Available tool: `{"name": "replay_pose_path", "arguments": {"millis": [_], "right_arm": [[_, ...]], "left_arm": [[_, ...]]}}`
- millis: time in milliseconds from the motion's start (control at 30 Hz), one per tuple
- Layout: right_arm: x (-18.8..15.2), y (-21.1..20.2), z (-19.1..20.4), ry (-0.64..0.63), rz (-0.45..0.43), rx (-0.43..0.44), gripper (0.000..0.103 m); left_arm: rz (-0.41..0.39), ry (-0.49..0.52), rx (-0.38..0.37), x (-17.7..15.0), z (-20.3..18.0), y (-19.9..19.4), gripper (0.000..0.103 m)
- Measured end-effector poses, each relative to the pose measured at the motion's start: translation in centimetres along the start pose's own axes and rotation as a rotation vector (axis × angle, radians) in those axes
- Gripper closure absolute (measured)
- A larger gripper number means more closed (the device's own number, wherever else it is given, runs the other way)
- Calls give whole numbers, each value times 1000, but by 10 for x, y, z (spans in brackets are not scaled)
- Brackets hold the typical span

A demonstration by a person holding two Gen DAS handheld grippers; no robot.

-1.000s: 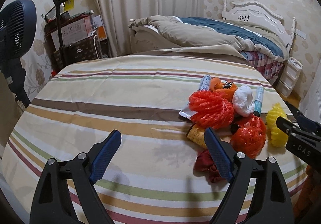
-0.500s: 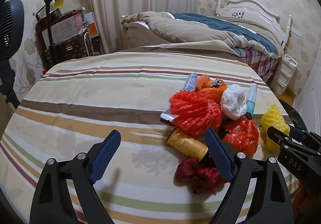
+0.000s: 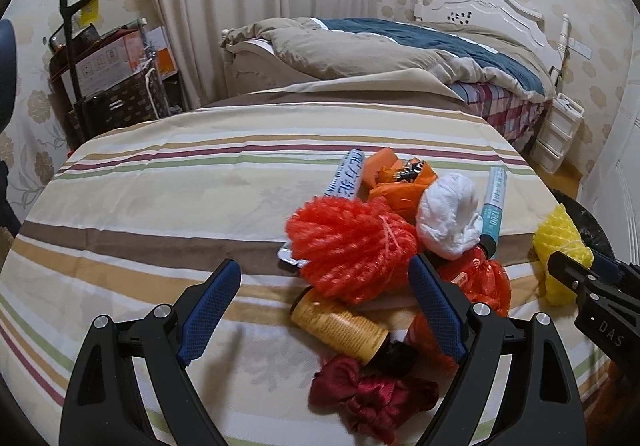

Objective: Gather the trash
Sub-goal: 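Grasp the red mesh net with the left gripper while the right lifts the yellow net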

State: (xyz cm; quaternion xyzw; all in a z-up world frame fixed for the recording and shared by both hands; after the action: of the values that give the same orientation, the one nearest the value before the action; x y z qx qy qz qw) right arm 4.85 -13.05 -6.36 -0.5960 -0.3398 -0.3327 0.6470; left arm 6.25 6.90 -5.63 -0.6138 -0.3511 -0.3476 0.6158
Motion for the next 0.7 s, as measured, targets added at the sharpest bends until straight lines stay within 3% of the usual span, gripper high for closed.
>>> {"name": "replay_pose_path", "arguments": {"millis": [100, 167, 267, 433, 700], "right_arm": [[-1, 1, -1, 3, 1, 4, 55], [-1, 1, -1, 4, 2, 5, 55], [-2, 2, -2, 6, 1, 7, 55], [-2, 2, -2, 3, -1, 6, 55], [-4, -1, -2, -6, -12, 2, 55]], "left_arm": [[12, 5, -20, -1, -3, 4, 19], [23, 6, -54, -2, -6, 6, 34], [44, -20, -103, -5, -6, 8, 46], [29, -12, -107, -4, -8, 3, 53], [2, -33, -109, 2, 0, -10, 55]]}}
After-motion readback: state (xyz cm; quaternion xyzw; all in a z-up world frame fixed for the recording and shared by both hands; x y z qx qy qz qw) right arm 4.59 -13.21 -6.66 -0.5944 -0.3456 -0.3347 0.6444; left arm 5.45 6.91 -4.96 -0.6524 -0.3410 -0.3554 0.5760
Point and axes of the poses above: each gripper's, at about its wrist camera, not at the fingertips, and y roughly the way its jaws point, z to its left, x to its top, the point moved 3 cm from there along y, roughly the way its jaws point, and after that the axes turned 14 degrees about -z, right-handed, at the moved point
